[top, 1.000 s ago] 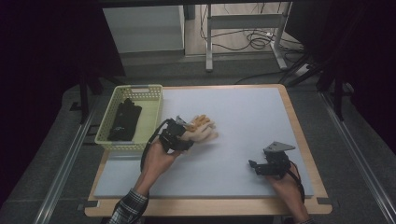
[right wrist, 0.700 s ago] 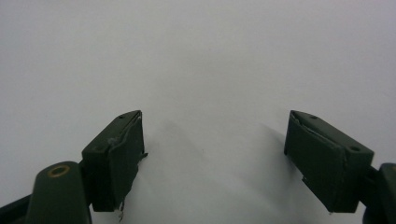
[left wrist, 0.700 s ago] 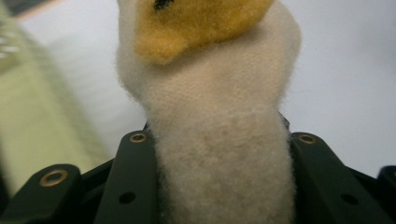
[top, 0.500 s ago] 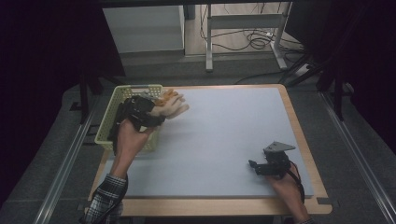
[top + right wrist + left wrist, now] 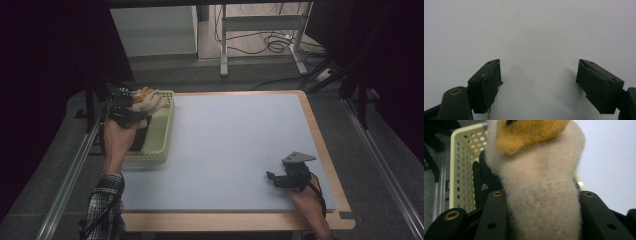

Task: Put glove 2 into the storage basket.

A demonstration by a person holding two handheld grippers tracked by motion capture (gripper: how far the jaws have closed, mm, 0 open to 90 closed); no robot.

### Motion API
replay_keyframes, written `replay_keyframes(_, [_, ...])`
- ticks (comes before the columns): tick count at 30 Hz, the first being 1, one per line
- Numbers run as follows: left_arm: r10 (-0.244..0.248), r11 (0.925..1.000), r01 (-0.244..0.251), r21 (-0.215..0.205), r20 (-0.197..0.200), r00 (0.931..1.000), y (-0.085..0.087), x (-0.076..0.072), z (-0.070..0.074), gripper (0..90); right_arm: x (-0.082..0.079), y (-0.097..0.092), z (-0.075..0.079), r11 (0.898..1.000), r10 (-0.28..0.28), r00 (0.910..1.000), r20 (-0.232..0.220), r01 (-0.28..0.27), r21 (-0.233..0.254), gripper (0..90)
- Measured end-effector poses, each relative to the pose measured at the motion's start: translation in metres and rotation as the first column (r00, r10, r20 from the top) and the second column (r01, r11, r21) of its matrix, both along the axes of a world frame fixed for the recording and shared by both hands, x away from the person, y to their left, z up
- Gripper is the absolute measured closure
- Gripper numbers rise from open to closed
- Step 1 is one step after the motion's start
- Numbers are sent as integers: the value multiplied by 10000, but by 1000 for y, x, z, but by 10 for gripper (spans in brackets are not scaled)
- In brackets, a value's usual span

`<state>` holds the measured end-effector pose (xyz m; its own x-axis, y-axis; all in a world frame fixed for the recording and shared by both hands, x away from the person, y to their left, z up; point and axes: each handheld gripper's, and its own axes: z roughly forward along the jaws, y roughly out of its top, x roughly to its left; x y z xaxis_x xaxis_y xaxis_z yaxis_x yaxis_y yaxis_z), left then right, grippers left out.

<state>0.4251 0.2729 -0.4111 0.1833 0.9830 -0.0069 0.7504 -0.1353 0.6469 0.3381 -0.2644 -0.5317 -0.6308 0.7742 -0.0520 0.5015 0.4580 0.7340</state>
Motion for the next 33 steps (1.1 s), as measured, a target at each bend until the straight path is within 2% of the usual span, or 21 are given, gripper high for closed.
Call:
replay_keyframes(6, [97,9999,-103,-123,-516,9986,-2,20,-37,596,0,0,0,10000,-1,10000,-4,1,12,198])
replay_keyframes(10, [-126,9999,123,-34,-1024,9947,-10,30,-57,590,0,0,0,10000,-2,10000,-2,2,8,198])
replay_keyframes(12, [-336,9994,342,19,-1355,9902,-18,35,-66,587,0,0,0,10000,-3,10000,-4,3,11,198])
replay_keyframes(14, [-563,9972,642,388,-1772,9826,-27,40,-70,578,0,0,0,10000,1,10000,-3,-1,10,198])
replay_keyframes(17, [-754,9955,871,380,-2426,9672,-35,47,-73,518,0,0,0,10000,1,10000,-3,-1,12,198])
replay_keyframes(18, [-797,9944,955,455,-2722,9589,-36,49,-75,473,0,0,0,10000,2,10000,-4,-2,14,198])
replay_keyframes(19, [-823,9940,1004,424,-3125,9464,-37,51,-78,397,0,0,0,10000,5,10000,-2,-5,10,198])
replay_keyframes(20, [-851,9935,1054,434,-3335,9389,-37,52,-79,321,0,0,0,10000,7,10000,1,-7,9,197])
replay_keyframes(21, [-824,9942,1010,376,-3393,9371,-35,53,-80,310,0,0,0,10000,7,10000,2,-7,7,197])
replay_keyframes(24, [-1013,9933,1147,160,-3612,9270,-31,49,-75,151,0,0,0,10000,5,10000,-4,-5,12,197])
replay_keyframes(25, [-1011,9934,1139,149,-3571,9286,-30,47,-72,129,0,0,0,10000,6,10000,-7,-6,15,197])
replay_keyframes(26, [-1094,9927,1203,105,-3425,9331,-28,44,-65,115,0,0,0,10000,6,10000,-8,-6,14,197])
replay_keyframes(27, [-1213,9919,1269,-51,-3328,9352,-26,42,-59,112,0,0,0,10000,9,10000,-3,-9,9,197])
replay_keyframes(29, [-1275,9913,1317,-62,-2987,9458,-23,37,-45,113,0,0,0,10000,6,10000,-2,-6,4,197])
replay_keyframes(31, [-1120,9929,1188,105,-2595,9592,-18,34,-35,174,0,0,0,10000,8,10000,0,-8,0,197])
replay_keyframes(32, [-877,9951,959,232,-2389,9671,-15,32,-31,254,0,0,0,10000,7,10000,0,-7,0,197])
replay_keyframes(33, [-682,9959,797,427,-2242,9722,-12,32,-29,330,0,0,0,10000,7,10000,0,-7,-2,197])
